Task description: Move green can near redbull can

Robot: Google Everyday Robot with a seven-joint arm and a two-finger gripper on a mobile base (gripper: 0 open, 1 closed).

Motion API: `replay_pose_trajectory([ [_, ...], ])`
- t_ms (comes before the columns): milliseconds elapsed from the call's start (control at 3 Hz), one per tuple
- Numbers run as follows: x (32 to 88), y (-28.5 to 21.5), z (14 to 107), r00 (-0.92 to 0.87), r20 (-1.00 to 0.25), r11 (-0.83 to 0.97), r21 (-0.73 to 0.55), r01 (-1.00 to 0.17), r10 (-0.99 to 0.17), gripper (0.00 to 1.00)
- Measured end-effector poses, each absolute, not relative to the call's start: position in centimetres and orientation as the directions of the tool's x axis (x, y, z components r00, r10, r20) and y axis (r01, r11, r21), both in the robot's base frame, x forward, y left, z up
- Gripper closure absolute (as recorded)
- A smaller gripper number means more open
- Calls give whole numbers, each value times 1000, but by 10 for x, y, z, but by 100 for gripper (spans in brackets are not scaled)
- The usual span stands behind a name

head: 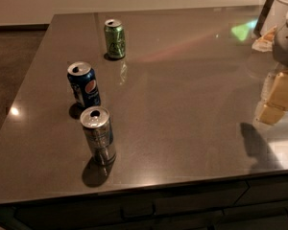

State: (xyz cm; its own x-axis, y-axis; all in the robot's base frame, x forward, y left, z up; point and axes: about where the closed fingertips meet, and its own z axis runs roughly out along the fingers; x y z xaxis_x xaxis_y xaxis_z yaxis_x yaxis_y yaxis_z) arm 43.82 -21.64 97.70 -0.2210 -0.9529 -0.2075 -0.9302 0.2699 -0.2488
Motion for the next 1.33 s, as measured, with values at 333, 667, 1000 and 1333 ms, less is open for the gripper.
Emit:
replay_pose_trajectory([
  [333, 438, -216, 977, -221, -208, 270, -250, -930, -953, 0],
  [667, 462, -211, 981, -234, -277, 307, -256, -917, -932, 0],
  [1000, 504, -207, 977, -269, -388, 384, -258, -886, -881, 0],
  [1333, 551, -200, 969, -306, -482, 467, -260, -845, -821, 0],
])
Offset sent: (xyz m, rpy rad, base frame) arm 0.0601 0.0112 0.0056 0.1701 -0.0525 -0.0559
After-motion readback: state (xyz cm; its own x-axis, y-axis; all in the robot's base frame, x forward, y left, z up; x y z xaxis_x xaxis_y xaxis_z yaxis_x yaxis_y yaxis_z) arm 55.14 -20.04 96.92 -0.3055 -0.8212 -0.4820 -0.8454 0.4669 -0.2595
